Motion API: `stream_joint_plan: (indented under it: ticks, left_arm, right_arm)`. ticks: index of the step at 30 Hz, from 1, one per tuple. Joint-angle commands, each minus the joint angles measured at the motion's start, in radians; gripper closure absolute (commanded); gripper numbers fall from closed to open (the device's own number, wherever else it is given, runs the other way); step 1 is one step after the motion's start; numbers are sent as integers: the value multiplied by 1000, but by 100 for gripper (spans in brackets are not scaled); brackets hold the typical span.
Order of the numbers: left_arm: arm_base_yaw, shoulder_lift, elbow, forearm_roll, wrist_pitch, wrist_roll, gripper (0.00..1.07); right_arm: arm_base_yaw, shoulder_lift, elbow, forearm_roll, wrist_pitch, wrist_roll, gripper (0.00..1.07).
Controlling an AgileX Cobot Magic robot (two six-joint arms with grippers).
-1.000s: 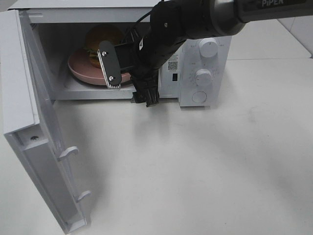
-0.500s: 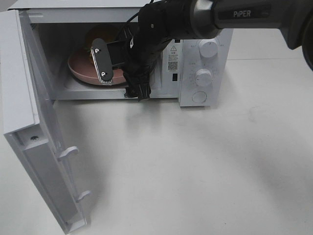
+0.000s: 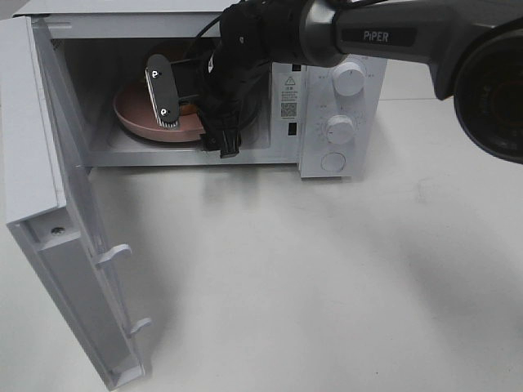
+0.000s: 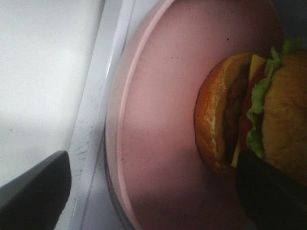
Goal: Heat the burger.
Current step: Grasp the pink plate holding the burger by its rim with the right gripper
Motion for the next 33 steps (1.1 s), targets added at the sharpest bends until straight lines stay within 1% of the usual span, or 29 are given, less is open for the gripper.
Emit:
stream_joint_plan:
  ticks: [1,11,22,29,32,33]
  left_arm:
    - [2,-20,1,-2,-7,0,6]
    - [2,-20,1,-2,-7,0,6]
    - [2,-20,1,-2,-7,0,6]
    - [2,-20,1,-2,-7,0,6]
    - [2,-20,1,-2,-7,0,6]
    - [2,-20,1,-2,-7,0,6]
  right_arm:
    - [-4,21,-27,6,23,16,20]
    - [8,43,-30,23,12,15,21]
    - [16,94,-96,31,14,18,23]
    - [16,104,-103,32,14,24,23]
    - [15,105,-104,38,18,28,25]
    - [15,105,-104,38,18,30,27]
